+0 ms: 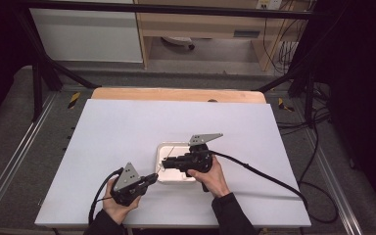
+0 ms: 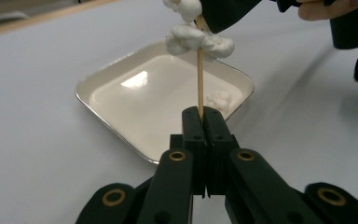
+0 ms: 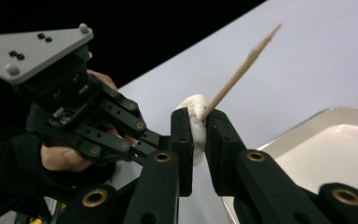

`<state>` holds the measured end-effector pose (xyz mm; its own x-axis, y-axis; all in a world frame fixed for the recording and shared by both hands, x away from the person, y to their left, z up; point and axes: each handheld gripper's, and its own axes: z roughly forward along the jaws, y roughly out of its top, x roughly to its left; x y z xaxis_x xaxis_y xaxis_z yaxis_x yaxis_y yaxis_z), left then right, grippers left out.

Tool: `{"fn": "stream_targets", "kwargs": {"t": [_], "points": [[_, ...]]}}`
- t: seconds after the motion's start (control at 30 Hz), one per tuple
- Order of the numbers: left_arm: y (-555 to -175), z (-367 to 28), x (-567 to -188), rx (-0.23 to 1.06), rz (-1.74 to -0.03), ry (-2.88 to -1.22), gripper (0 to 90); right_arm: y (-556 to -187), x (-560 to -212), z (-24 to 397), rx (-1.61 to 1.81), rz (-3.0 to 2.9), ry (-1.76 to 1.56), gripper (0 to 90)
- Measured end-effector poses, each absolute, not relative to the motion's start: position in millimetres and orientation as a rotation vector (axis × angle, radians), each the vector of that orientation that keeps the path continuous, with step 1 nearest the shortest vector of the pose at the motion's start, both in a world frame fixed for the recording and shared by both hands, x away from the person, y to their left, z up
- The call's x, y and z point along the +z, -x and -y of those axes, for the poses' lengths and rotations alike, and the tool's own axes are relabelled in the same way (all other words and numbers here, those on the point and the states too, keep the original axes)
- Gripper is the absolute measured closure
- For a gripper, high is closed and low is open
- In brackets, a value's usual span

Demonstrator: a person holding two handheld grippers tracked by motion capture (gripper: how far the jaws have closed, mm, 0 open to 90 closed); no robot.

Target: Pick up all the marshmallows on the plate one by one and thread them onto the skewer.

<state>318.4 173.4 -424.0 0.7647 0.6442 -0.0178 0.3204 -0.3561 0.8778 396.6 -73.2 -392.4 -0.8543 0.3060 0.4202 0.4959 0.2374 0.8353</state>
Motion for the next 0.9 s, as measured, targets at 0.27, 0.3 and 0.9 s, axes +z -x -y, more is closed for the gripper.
{"fn": "stream_targets", "kwargs": {"t": [0.27,0.3,0.9], "points": [[-321,-174,-426,0.405,-0.737,-1.947,89.2,-396,-390,75,-1.702,2.356,0.812,68.2],[-322,-175,-427,0.395,-0.741,-1.942,89.3,-396,-388,76,-1.712,2.365,0.818,65.8],[-325,-182,-429,0.351,-0.797,-1.923,89.1,-399,-379,113,-1.662,2.678,1.005,10.7]]}}
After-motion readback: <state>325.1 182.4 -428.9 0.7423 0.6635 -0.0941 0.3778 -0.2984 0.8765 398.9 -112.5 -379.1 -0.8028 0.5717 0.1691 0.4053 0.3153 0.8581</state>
